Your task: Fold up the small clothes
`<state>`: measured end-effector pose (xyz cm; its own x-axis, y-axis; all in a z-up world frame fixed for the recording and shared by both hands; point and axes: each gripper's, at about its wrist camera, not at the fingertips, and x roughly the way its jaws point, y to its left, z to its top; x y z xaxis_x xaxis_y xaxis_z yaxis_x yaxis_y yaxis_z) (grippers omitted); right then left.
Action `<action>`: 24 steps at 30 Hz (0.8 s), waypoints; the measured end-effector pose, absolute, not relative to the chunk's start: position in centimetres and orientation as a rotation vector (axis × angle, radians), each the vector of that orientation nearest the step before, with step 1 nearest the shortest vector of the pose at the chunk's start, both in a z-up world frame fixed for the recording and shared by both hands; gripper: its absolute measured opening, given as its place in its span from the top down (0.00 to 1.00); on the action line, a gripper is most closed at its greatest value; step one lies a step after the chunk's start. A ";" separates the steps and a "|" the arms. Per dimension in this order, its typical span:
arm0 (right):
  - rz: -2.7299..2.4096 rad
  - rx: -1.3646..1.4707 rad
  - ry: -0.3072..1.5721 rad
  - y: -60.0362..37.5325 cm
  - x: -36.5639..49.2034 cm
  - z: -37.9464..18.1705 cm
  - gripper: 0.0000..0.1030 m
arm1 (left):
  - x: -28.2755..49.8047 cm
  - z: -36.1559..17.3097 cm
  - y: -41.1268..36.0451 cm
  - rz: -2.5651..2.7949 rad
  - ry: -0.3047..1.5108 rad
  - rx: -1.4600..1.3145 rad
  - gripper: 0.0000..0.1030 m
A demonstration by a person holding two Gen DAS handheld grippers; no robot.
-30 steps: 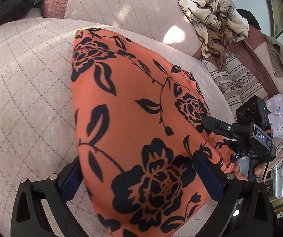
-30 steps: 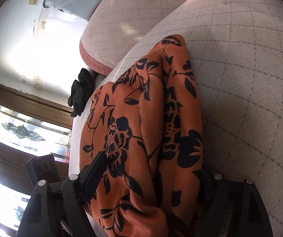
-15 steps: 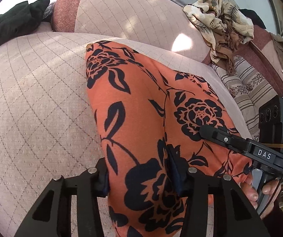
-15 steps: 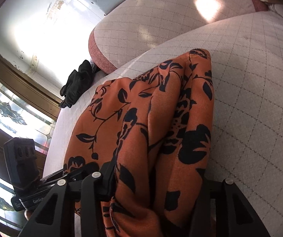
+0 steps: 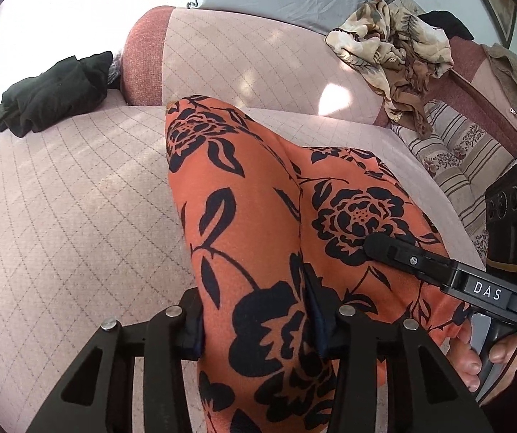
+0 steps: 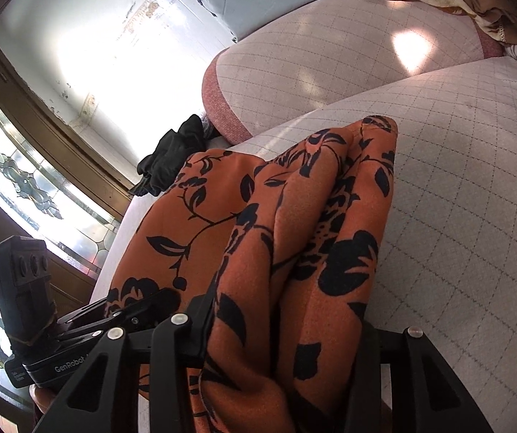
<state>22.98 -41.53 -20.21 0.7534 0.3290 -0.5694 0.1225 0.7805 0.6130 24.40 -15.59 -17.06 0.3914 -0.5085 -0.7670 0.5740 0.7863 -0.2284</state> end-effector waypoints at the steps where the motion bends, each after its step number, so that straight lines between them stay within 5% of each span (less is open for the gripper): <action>1: 0.129 0.683 0.719 -41.1 22.7 -20.0 0.56 | 23.9 -16.8 -15.0 -0.680 0.936 0.083 0.56; 24: 0.208 0.748 0.732 -31.4 14.0 -20.7 0.56 | 13.7 -16.6 -5.4 -0.546 0.914 0.126 0.56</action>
<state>13.98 -31.38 -20.68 0.7366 0.4196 -0.5303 0.0778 0.7264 0.6829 13.72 -5.44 -16.56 0.4860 -0.3948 -0.7797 0.4992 0.8577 -0.1231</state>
